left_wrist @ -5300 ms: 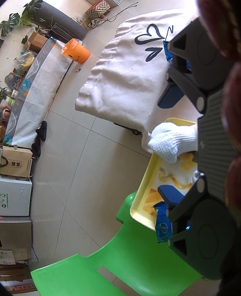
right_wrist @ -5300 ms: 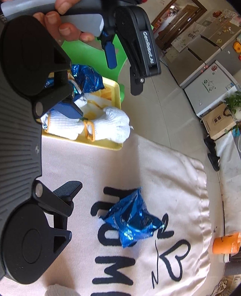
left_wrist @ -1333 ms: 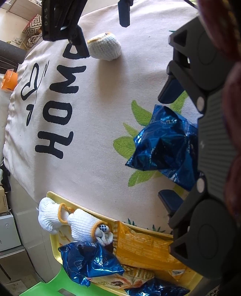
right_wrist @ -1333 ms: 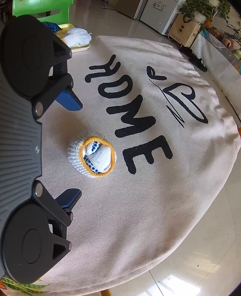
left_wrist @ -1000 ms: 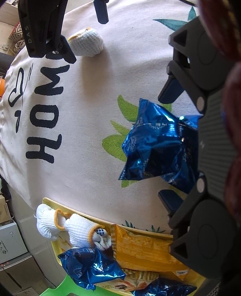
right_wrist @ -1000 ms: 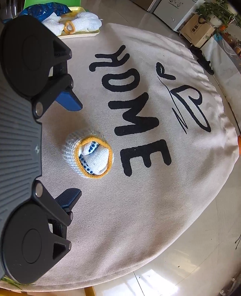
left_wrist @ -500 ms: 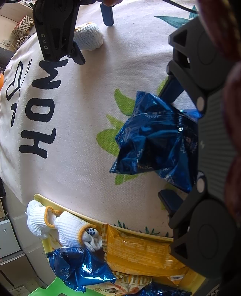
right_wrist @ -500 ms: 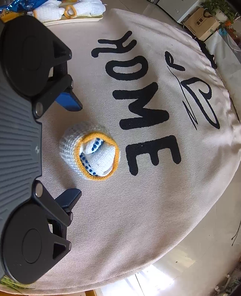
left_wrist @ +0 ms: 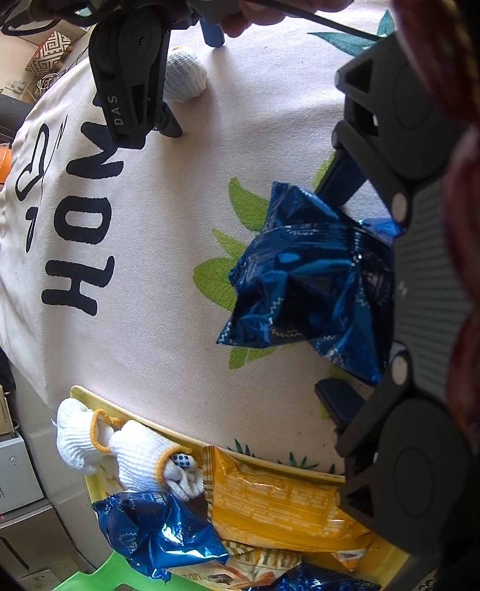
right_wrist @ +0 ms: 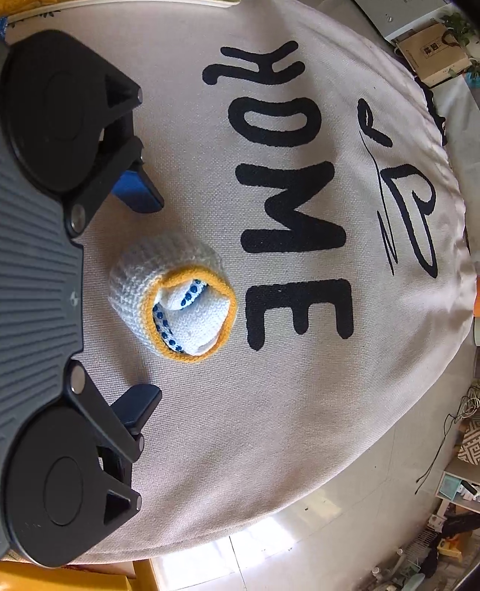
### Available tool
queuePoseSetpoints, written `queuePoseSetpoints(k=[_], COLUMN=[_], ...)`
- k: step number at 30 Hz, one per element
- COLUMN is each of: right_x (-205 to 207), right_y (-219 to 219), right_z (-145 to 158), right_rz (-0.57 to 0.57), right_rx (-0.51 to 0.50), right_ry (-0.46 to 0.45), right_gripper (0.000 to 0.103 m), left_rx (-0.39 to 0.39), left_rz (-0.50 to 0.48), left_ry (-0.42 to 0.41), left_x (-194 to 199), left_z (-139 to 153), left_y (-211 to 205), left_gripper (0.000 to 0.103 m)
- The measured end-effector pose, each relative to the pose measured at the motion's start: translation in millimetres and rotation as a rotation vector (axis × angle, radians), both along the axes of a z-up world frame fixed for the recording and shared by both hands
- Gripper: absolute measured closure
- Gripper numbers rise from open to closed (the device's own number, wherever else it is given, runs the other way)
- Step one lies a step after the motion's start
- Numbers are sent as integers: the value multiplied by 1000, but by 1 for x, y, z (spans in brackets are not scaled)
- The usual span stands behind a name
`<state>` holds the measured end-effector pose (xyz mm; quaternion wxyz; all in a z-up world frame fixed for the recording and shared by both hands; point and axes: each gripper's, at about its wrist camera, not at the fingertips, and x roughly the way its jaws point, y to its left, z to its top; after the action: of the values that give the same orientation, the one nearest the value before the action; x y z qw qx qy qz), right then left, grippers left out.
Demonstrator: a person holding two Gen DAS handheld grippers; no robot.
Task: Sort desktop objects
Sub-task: 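Grasp the blue candy with the left tool while the right tool grasps the knit cup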
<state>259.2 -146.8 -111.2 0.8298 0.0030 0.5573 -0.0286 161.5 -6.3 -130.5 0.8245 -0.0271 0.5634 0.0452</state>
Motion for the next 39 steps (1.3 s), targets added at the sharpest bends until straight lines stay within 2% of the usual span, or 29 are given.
queuePoseSetpoints(k=[12,17,23,25,26,27,29,31,33,39], right_x=[3,6,12,12,12,13,13,7,3,-12], right_y=[-2,-1,-1,-1,-1,1,2,-2,-8,-25], right_z=[-4,-4,-3,-1,1,1,2,5,7,14], right_rz=[4,-1,-7,-6,-1,7,29,31,23,-7], right_rx=[1,3,1,0,1,2,7,20,42,129], right_ry=[-39,-57,-82,-100,-110,-116,-123,-131,-137,-92], right_gripper=[1,4,14,20,28,36,44,45,47,47], left_rx=[-2,-3,-3,-3,-3,-2,0,2,3,-15], left_rz=[3,2,-13,-18,-21,-25,-36,-55,-79,-109], left_ry=[8,16,18,21,23,23,10,0,-12,-22], left_x=[-9,-2,-1,-2,-3,-3,-5,-7,-9,-12], left_z=[0,-2,-1,-1,-1,-1,1,4,7,8], left_y=[-1,-1,-2,-4,-6,-7,-10,-12,-16,-19], left_gripper=[0,0,0,0,0,1,6,13,27,31])
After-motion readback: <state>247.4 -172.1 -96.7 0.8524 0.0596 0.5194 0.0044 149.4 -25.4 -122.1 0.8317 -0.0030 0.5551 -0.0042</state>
